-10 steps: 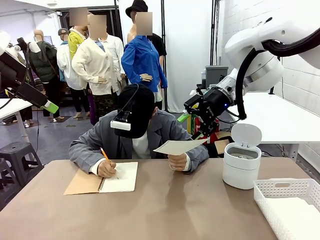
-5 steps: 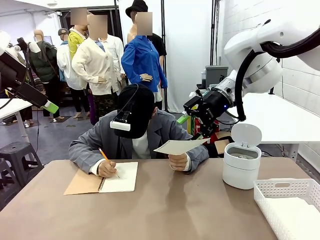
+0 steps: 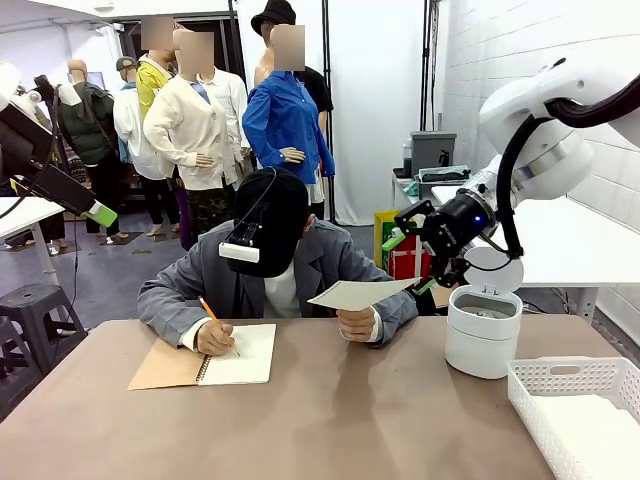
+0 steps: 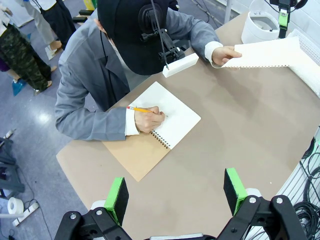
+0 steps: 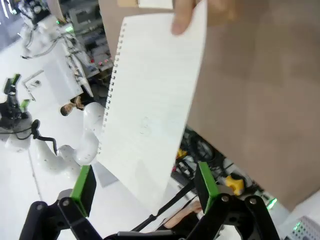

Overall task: Sort the paper based on its condition.
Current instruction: If a person hands you a paper, place it in the Organizing basket , and if it's crumpled, put it in the Trash can.

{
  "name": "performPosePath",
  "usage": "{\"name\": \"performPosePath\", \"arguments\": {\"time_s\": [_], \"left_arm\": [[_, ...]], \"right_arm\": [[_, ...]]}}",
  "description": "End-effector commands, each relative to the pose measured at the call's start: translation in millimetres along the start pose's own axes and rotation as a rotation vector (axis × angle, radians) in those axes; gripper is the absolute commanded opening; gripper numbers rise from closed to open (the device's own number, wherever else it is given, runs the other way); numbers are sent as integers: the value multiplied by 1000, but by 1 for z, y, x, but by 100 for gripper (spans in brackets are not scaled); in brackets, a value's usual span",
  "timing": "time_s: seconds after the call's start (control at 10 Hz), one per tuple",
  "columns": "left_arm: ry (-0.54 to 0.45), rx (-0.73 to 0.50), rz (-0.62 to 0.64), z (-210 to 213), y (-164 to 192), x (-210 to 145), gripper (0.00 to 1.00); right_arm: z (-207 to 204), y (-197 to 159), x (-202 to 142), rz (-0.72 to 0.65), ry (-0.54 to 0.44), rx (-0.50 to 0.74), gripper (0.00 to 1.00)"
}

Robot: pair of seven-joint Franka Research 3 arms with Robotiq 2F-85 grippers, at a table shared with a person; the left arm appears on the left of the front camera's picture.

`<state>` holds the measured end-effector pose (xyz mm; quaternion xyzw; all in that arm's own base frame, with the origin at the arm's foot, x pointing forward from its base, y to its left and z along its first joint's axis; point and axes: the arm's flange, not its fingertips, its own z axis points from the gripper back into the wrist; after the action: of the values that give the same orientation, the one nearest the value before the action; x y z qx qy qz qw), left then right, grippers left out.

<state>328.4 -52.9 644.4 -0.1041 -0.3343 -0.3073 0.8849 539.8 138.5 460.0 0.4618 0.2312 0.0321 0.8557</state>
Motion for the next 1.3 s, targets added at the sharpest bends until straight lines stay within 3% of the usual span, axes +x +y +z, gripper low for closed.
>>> {"name": "performPosePath", "arguments": {"time_s": [0.0, 0.6, 1.2], "left_arm": [[0, 1, -3, 0, 0, 0, 100], [0, 1, -3, 0, 0, 0, 100], [0, 1, -3, 0, 0, 0, 100]], "right_arm": [[-10, 0, 10, -115, 80, 67, 100], [-45, -10, 24, -245, 208, 187, 100], [-49, -16, 23, -230, 199, 163, 100]]}}
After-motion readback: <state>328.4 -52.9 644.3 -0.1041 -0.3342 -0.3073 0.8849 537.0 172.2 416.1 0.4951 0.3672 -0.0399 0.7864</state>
